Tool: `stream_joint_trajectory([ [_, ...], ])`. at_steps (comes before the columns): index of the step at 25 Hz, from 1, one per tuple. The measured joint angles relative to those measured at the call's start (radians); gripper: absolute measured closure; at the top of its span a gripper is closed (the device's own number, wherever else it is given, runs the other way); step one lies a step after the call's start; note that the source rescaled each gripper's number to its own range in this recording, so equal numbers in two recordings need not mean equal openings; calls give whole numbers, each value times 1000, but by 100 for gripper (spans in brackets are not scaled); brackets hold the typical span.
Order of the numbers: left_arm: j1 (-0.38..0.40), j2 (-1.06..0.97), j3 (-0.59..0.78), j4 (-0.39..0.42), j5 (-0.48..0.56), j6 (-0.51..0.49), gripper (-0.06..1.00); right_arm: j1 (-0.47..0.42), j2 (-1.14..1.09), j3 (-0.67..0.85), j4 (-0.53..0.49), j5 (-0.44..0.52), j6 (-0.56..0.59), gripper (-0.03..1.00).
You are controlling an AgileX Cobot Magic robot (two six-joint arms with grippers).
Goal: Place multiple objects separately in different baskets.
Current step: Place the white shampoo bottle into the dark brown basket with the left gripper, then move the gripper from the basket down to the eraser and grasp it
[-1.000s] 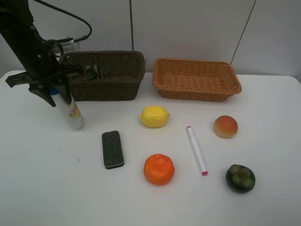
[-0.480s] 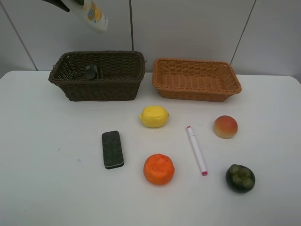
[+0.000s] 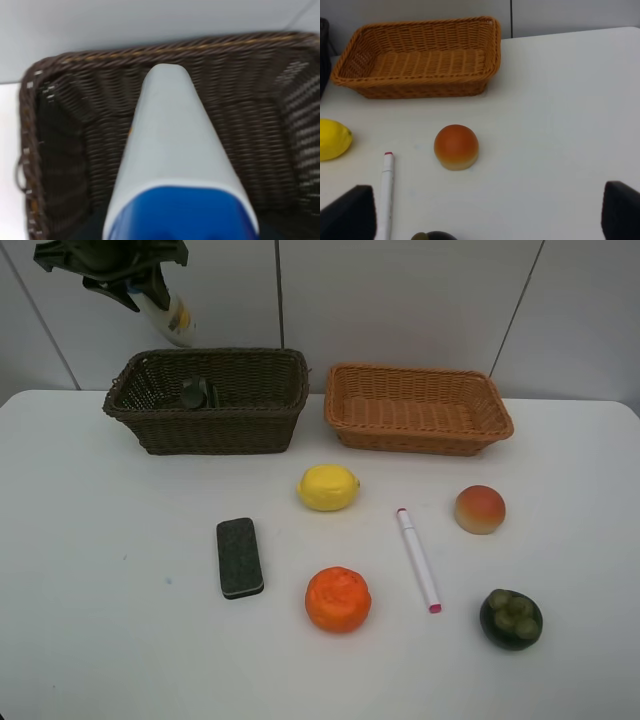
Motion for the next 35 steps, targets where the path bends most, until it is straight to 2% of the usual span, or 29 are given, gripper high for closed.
stream_joint_trajectory([
  [5,0,77,0,113,19,-53,92,0,0,0,0,0,0,-3],
  [10,0,140,1,129,60,-55,91,0,0,0,0,0,0,-3],
  [11,0,143,1,129,64,-55,85,0,0,0,0,0,0,-3],
  [12,0,144,1,131,64,-54,72,0,0,0,0,0,0,-3],
  [14,0,142,-1,146,69,-54,26,0,0,0,0,0,0,-3],
  [15,0,141,-2,157,81,-55,12,0,0,0,0,0,0,-3],
  [17,0,141,-2,174,116,-62,0,0,0,0,0,0,0,-3],
  [22,0,141,-39,181,254,-102,-5,0,0,0,0,0,0,-3],
  [26,0,141,-162,157,413,-115,-6,0,0,0,0,0,0,-3],
  [28,0,132,-222,124,426,-116,-6,0,0,0,0,0,0,-3],
  [32,0,91,-259,62,428,-133,-6,0,0,0,0,0,0,-3],
  [35,-2,52,-246,-34,428,-131,-6,0,0,0,0,0,0,-3],
])
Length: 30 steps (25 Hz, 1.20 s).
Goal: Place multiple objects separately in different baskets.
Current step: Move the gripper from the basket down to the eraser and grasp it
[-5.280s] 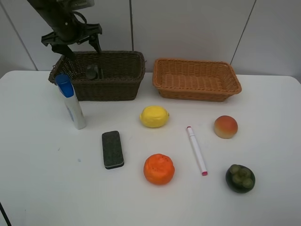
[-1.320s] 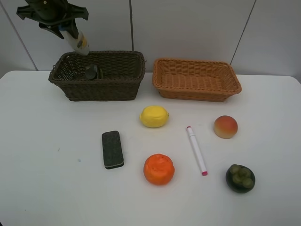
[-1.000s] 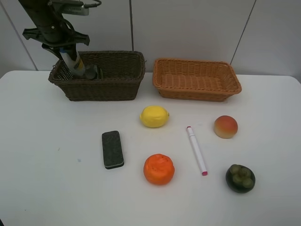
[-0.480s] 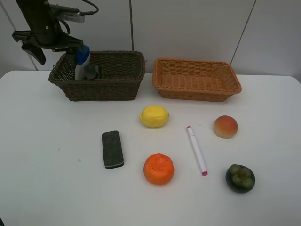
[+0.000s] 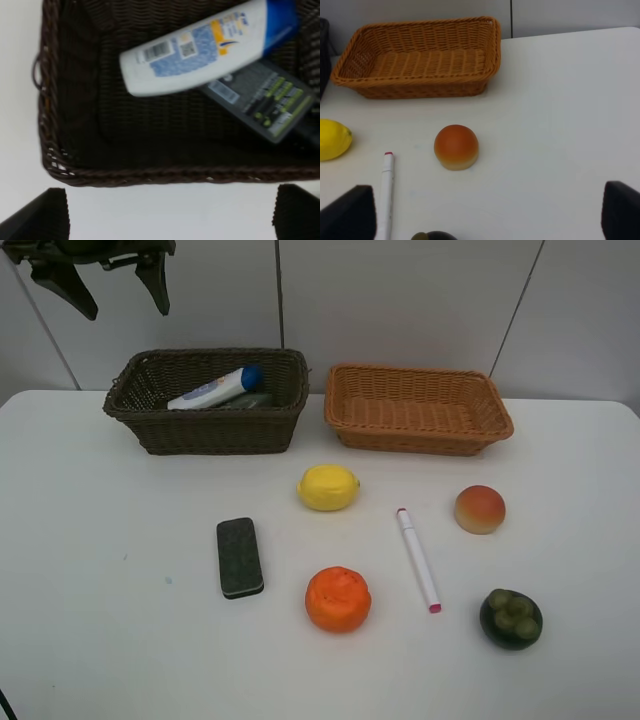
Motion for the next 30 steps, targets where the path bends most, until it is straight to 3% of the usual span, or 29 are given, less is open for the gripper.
stream_joint_trajectory([
  [5,-82,-97,74,-110,1,26,-6,0,0,0,0,0,0,-3],
  [8,-169,-147,153,-120,0,17,-6,0,0,0,0,0,0,-3],
  [15,-327,-159,445,-125,0,-107,-6,0,0,0,0,0,0,-3],
  [22,-399,-113,637,-124,-54,-167,-6,0,0,0,0,0,0,-3],
  [30,-421,62,654,-125,-153,-193,-6,0,0,0,0,0,0,-3],
])
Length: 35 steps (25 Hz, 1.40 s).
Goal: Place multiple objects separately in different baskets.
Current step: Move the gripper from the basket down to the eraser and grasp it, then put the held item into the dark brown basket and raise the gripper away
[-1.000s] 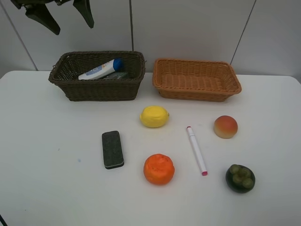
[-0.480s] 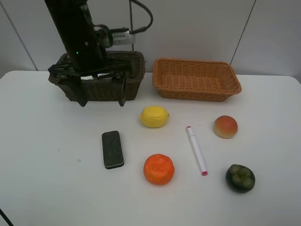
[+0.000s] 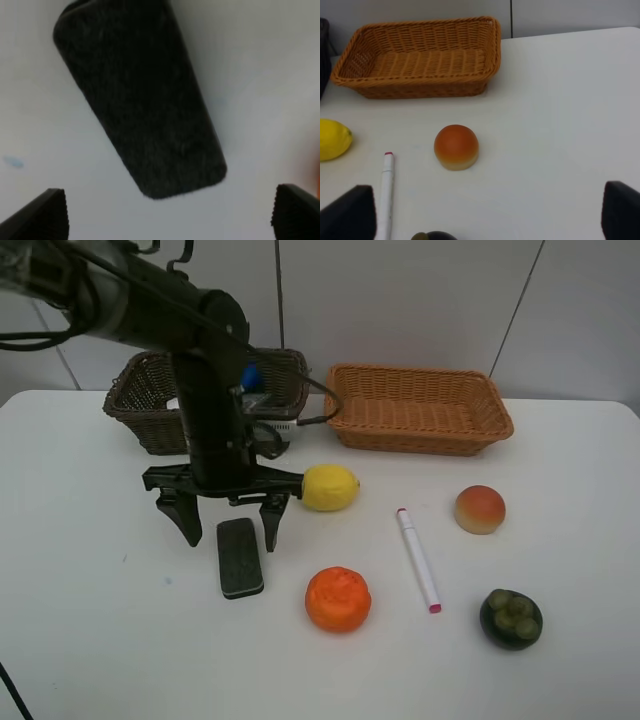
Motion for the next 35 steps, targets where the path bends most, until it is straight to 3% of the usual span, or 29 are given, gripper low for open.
stream_joint_trajectory([
  [7,0,117,0,1,-78,-1,-6,0,0,0,0,0,0,-3],
  [17,0,126,0,45,-134,0,-5,0,0,0,0,0,0,-3],
  [19,0,126,0,48,-138,1,0,0,0,0,0,0,0,-3],
  [20,0,126,0,48,-139,1,9,0,0,0,0,0,0,-3],
  [23,0,125,0,48,-139,1,50,0,0,0,0,0,0,-3],
  [30,0,104,0,67,-113,40,50,0,0,0,0,0,0,-3],
  [35,0,-70,-26,67,-140,131,50,0,0,0,0,0,0,-3],
])
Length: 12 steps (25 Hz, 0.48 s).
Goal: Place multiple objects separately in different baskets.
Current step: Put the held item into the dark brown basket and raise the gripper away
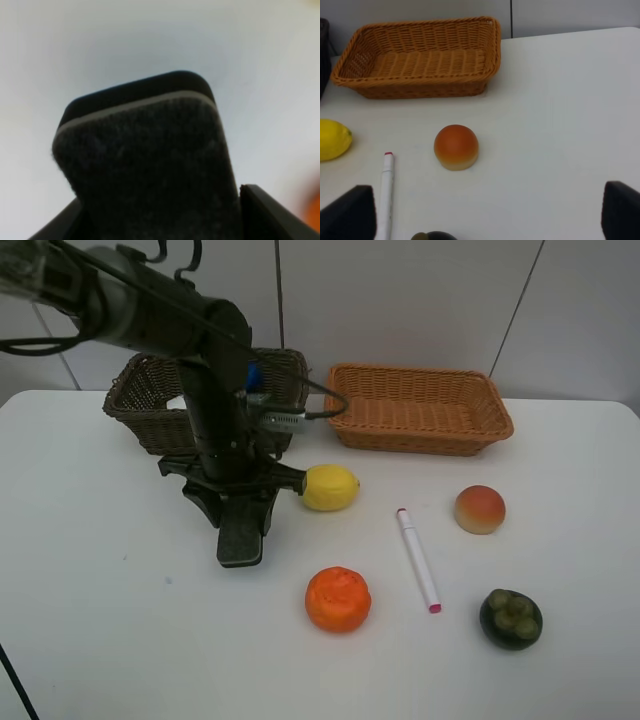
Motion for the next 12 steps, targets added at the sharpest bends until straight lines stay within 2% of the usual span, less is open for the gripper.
stream_joint_trajectory([
  [4,10,-126,-75,65,-111,61,50,0,0,0,0,0,0,-3],
  [6,39,-145,-124,104,-166,64,50,0,0,0,0,0,0,-3],
  [12,225,-111,-174,135,-353,67,50,0,0,0,0,0,0,-3],
])
